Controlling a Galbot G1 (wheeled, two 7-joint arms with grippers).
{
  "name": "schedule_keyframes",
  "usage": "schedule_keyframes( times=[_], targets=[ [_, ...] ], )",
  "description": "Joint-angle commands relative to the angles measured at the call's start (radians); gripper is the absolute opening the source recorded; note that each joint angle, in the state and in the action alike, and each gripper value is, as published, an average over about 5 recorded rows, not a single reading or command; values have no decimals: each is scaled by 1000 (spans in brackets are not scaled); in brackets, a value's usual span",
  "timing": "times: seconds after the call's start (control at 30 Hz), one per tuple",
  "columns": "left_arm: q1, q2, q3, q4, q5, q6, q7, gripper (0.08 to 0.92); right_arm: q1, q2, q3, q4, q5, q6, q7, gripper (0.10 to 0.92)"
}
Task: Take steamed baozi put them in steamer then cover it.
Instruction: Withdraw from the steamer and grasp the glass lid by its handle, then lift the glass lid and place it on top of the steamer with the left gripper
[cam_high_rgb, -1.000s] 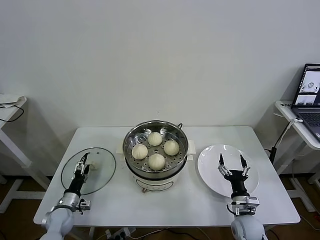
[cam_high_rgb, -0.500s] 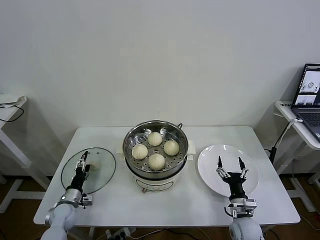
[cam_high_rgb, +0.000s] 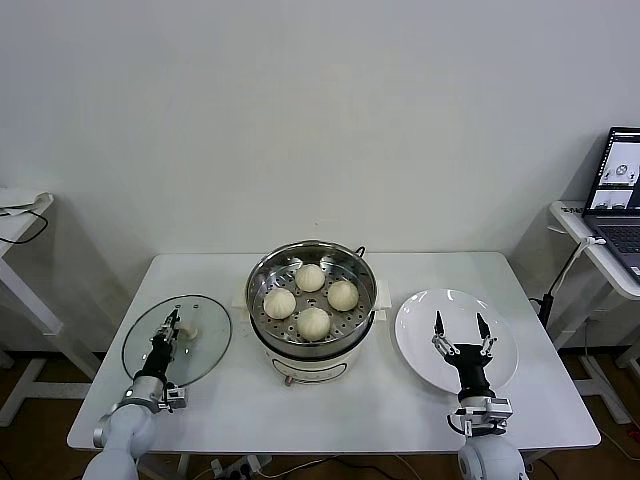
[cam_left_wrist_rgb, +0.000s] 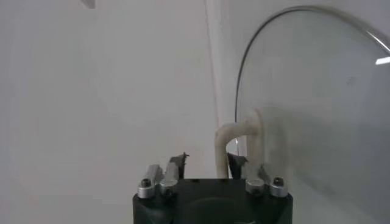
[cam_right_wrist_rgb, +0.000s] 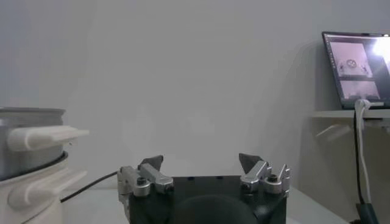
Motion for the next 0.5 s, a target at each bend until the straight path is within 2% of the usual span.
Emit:
schedule_keyframes(
  times=[0.03,0.1,0.2,0.37,0.5],
  targets=[
    [-6,-1,3,25,-42,1,8,306,-3,-2,-7,-20,-26,14,-1,823],
    [-6,-1,1,20,-54,-4,3,246,-7,0,-7,-24,-31,18,-3,823],
    [3,1,-6,-13,-78,-11,-8,202,-14,3,-8,-24,-37,22,-4,823],
    [38,13,-37,-134,-98,-16,-25,198,-18,5,-8,-18,-44,25,-5,823],
    [83,35,-85,-292,-101,-9,-28,198,-18,10,-8,-15,-47,26,-5,823]
  ],
)
